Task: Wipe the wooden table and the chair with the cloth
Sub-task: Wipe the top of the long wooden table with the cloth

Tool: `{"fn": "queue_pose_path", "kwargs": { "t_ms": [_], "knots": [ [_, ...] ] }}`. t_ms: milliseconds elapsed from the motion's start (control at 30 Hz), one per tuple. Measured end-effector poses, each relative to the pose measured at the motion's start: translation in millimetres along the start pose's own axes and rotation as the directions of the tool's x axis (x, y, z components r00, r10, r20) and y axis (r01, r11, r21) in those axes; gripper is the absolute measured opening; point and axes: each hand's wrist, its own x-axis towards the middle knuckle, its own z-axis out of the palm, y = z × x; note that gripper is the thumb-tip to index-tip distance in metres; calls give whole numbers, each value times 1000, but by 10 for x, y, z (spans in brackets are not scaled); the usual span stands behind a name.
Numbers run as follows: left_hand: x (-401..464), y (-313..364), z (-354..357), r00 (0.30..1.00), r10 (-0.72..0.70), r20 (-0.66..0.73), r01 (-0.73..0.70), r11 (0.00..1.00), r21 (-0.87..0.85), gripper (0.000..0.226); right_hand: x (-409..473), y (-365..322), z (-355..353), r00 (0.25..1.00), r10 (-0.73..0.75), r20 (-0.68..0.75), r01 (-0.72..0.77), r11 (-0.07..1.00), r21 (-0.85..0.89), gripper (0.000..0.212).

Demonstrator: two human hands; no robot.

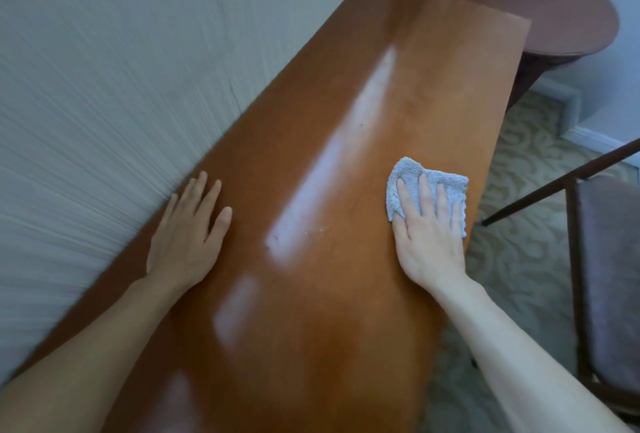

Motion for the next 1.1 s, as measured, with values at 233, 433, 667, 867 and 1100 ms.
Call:
{"fn": "queue_pose_path", "kwargs": {
  "t_ms": [233,433,667,867,1100],
  "knots": [
    [94,-111,-61,993,1,121,16,990,-141,65,-160,-483,29,999,-46,14,46,999,8,61],
    [-15,-176,-213,993,-32,110,74,912,-403,67,-209,-1702,171,950,-304,77,295,949,110,65],
    [-204,-260,-279,997,22,70,4,937,-350,59,-377,-2663,370,856,-503,122,482,860,167,64],
    [-321,-78,-227,992,69,108,-35,956,-290,51,-499,-2294,240,882,-462,88,432,870,236,57],
    [-286,689,-71,956,278,93,-241,927,-287,62,-567,-1259,123,937,-348,37,340,930,142,46]
  ]
}}
